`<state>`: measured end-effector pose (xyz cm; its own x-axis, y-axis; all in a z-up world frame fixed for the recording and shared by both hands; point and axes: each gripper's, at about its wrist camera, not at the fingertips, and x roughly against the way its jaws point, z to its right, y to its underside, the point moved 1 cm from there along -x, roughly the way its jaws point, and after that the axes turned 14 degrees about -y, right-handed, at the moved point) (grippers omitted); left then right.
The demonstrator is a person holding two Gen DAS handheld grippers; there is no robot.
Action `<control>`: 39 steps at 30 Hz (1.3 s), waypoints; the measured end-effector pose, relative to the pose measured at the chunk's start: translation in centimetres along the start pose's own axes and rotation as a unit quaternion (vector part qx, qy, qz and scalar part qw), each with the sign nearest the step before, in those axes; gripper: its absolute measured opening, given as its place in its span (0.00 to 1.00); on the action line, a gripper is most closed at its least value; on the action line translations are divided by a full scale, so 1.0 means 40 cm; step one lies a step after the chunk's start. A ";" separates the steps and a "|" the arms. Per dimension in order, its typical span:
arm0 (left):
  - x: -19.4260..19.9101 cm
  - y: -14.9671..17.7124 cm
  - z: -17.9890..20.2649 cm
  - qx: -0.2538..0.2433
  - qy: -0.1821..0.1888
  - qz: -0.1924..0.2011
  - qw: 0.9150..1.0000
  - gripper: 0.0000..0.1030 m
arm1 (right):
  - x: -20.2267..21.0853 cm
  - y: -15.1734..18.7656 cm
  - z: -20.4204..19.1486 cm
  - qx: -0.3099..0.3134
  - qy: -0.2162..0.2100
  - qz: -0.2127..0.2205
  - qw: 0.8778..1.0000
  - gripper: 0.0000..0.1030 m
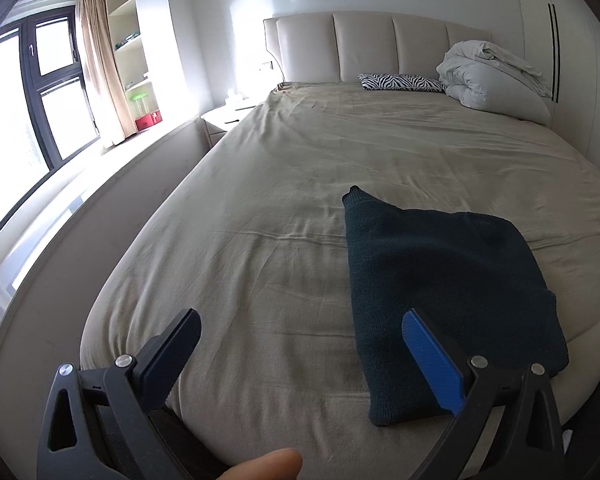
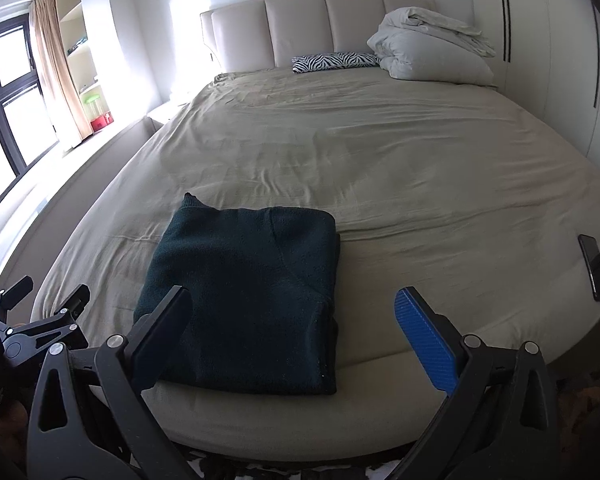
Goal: Fold small clothes
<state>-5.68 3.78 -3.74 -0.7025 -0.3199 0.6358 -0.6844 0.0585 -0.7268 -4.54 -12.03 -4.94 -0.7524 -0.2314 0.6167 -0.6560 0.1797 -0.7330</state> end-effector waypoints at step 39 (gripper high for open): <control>-0.041 0.028 0.025 0.009 0.070 -0.062 0.996 1.00 | -0.102 0.066 0.005 -0.012 0.023 -0.080 0.996 1.00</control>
<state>-5.10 3.44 -5.86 -0.6344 -0.1886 0.7496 -0.7643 0.0086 -0.6448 -3.20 -10.82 -9.43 -0.6401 -0.2150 0.7376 -0.7682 0.1664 -0.6182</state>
